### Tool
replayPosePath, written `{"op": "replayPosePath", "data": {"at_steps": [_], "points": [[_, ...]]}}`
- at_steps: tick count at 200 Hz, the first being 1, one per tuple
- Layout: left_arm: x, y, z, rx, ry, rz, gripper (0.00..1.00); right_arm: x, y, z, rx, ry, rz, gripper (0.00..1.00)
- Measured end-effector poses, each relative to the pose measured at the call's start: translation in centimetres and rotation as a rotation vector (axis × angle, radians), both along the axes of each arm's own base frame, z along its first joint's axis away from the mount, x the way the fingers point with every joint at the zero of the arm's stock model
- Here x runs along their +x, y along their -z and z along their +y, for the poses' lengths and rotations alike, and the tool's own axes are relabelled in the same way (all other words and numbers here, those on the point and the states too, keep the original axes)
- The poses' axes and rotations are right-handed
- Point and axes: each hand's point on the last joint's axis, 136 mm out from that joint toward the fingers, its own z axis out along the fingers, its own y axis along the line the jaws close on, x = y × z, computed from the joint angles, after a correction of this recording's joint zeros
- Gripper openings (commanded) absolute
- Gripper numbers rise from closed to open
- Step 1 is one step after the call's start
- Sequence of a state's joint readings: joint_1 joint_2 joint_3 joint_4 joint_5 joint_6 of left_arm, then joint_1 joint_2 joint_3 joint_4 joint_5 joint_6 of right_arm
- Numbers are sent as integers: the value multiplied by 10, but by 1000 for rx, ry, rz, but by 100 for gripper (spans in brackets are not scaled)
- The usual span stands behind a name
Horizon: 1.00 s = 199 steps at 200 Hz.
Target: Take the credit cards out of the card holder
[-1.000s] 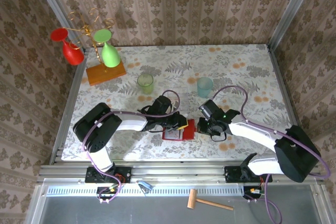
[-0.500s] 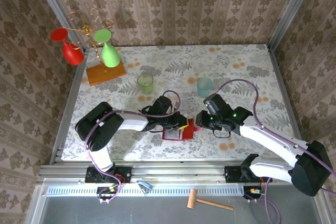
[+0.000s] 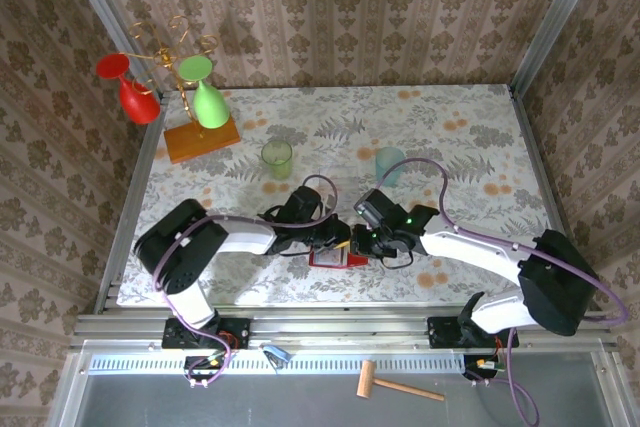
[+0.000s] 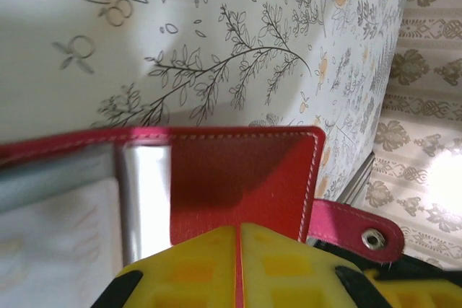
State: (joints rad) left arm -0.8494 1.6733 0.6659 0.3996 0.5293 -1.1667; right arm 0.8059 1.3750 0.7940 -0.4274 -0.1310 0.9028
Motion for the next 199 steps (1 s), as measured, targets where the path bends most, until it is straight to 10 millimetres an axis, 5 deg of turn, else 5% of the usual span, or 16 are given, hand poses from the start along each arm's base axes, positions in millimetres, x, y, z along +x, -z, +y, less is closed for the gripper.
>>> {"op": "replayPosePath", "data": {"at_steps": [56,129,199], "points": [[11,-46,22,46,-40,-142,12,3,24,-12,-77,24,18,12],[-3,-9,57,220,-58,-113,12,19,35,-23,-104,51,-14,9],[-8,-5,55,215,-55,-113,12,25,53,-23,-121,31,-19,6]]}}
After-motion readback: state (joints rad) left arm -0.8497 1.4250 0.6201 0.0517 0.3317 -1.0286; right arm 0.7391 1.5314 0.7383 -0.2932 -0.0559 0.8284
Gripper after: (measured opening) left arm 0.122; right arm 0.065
